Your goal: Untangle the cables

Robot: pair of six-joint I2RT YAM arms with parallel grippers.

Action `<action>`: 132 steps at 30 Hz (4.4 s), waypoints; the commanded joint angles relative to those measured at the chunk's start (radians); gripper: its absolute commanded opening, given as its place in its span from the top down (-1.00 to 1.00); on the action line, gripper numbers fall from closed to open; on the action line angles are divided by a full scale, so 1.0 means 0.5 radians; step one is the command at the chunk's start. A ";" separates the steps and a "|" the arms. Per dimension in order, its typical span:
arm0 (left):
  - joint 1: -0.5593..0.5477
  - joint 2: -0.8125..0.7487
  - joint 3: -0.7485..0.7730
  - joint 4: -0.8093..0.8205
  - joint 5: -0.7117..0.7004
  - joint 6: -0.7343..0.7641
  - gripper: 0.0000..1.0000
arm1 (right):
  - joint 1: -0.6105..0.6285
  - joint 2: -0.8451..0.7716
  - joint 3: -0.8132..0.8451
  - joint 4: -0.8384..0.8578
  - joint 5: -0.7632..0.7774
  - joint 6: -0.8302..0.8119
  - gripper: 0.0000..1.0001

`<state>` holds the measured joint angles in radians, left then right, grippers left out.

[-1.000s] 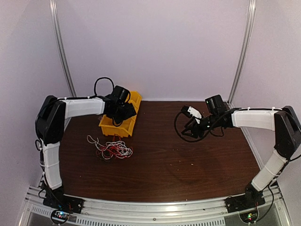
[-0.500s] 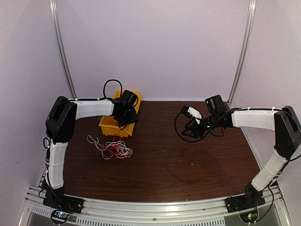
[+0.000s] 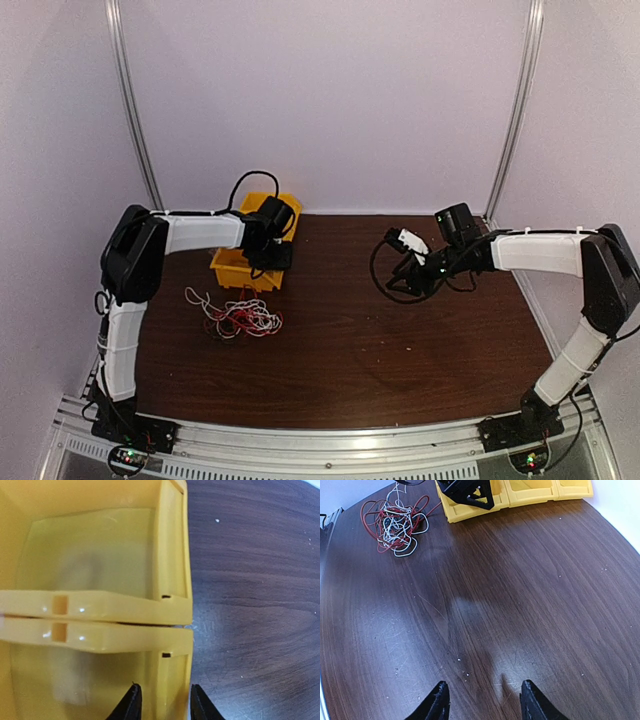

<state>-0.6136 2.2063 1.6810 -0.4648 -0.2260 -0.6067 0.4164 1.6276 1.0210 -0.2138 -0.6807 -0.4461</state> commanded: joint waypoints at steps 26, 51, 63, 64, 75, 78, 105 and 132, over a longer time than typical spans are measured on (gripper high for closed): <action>-0.426 -0.171 -0.368 0.531 0.569 1.841 0.84 | -0.255 -0.086 0.099 -0.084 -0.024 -0.033 0.01; -0.479 -0.792 -0.515 0.099 -0.191 1.157 -0.31 | -0.288 -0.133 0.077 -0.136 -0.149 -0.067 0.00; -0.389 -1.161 -0.922 -0.597 -0.123 0.421 -0.37 | -0.198 -0.138 0.076 -0.241 -0.245 -0.232 -0.02; -0.346 -1.212 -0.967 -0.583 -0.082 0.403 -0.37 | -0.162 -0.132 0.082 -0.244 -0.258 -0.232 -0.03; 0.279 -1.459 -1.450 0.065 0.663 0.457 -0.38 | 0.762 0.255 0.517 -0.135 0.079 -0.078 0.00; 0.279 -1.444 -1.512 0.216 0.766 0.476 -0.35 | 0.934 0.428 0.706 -0.123 0.175 -0.059 0.00; 0.439 -1.343 -1.578 0.377 0.886 0.444 -0.12 | 1.170 1.201 1.474 -0.154 0.333 0.175 0.45; 0.105 -2.560 -2.082 0.770 0.646 0.539 -0.18 | 1.174 0.685 1.434 -0.285 0.195 0.331 1.00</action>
<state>-0.4923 1.0451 0.6937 -0.2405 0.0868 -0.3862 1.0019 2.1296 1.7374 -0.3389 -0.5434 -0.3000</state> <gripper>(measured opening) 0.589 0.018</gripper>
